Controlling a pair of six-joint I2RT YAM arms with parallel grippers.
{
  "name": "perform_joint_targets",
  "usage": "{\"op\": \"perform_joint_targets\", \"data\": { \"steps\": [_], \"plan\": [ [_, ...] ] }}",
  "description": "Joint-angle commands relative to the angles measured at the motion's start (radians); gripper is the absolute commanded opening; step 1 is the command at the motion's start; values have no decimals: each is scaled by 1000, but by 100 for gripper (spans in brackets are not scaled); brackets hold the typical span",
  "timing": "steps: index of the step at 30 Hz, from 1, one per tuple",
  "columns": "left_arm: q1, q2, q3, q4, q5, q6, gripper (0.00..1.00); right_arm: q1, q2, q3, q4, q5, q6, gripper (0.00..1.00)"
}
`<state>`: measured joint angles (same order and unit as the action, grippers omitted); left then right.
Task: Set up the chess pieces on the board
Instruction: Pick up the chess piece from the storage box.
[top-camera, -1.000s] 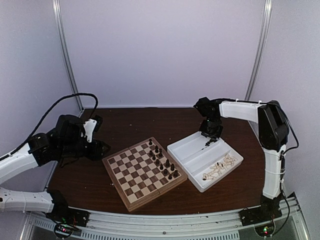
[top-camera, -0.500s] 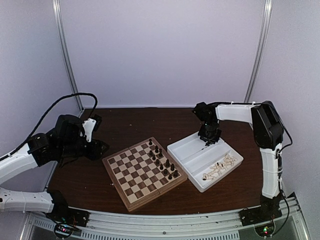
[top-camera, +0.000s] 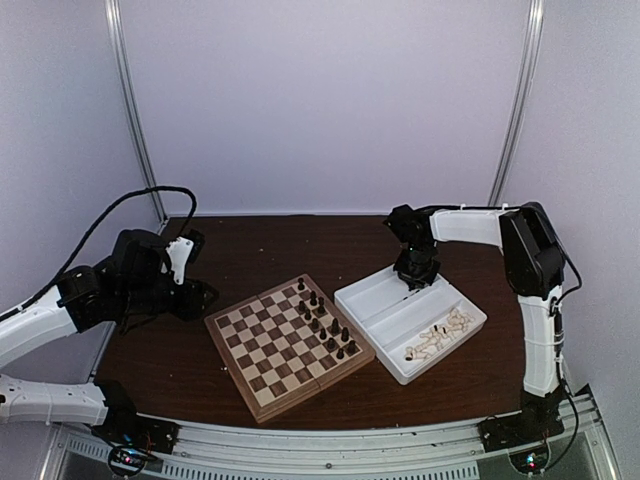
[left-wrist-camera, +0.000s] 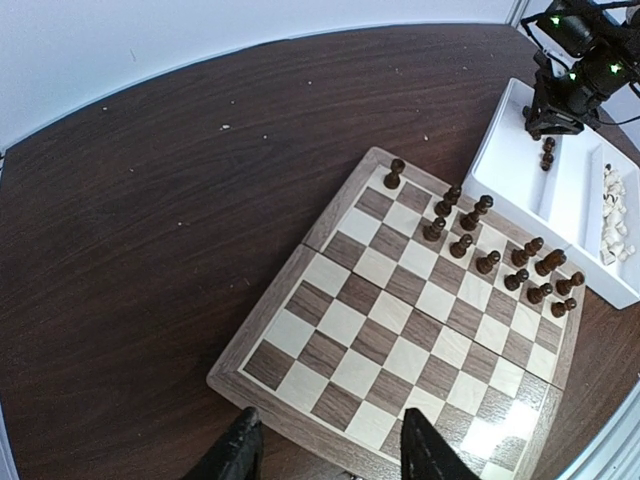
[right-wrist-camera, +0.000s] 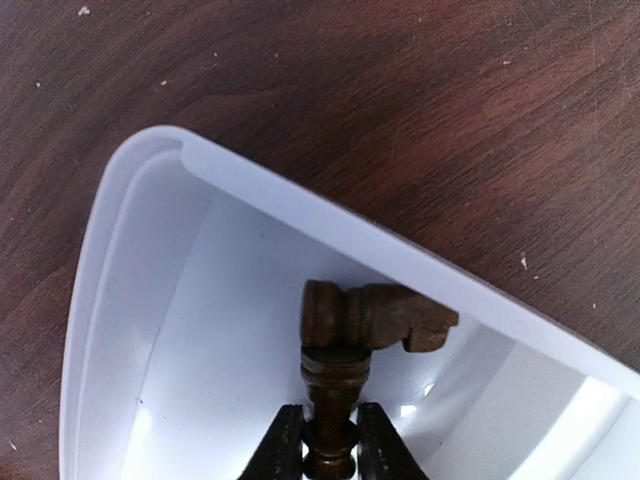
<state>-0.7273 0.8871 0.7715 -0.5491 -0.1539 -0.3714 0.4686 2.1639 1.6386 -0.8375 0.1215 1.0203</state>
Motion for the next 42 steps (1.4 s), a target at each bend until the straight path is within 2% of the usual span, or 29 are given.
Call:
{"op": "perform_joint_targets", "data": {
  "steps": [1,3,11,18,25,27,29,32,36,42],
  "plan": [
    [-1,-10,4,13,-5,12,47,-5,26,-13,11,-43,35,17],
    [-1,-14,1,9,-4,11,48,-5,14,-13,11,-44,39,14],
    [-1,-26,0,7,4,-3,48,-2,-121,-45,42,-47,13,13],
    [-1,-18,6,14,43,-24,48,-2,-263,-163,117,-95,4,14],
    [-1,-6,3,32,84,-49,48,0,-378,-293,296,-230,-119,13],
    [-1,3,3,41,103,-57,48,4,-414,-338,372,-299,-181,12],
    [-1,15,3,52,118,-63,48,6,-448,-388,480,-399,-258,6],
    [-1,33,1,70,140,-71,48,20,-483,-421,504,-502,-347,5],
    [-1,57,0,99,169,-82,48,79,-531,-456,527,-569,-451,7],
    [-1,80,3,171,319,-172,49,221,-626,-566,699,-653,-540,8]
  ]
}}
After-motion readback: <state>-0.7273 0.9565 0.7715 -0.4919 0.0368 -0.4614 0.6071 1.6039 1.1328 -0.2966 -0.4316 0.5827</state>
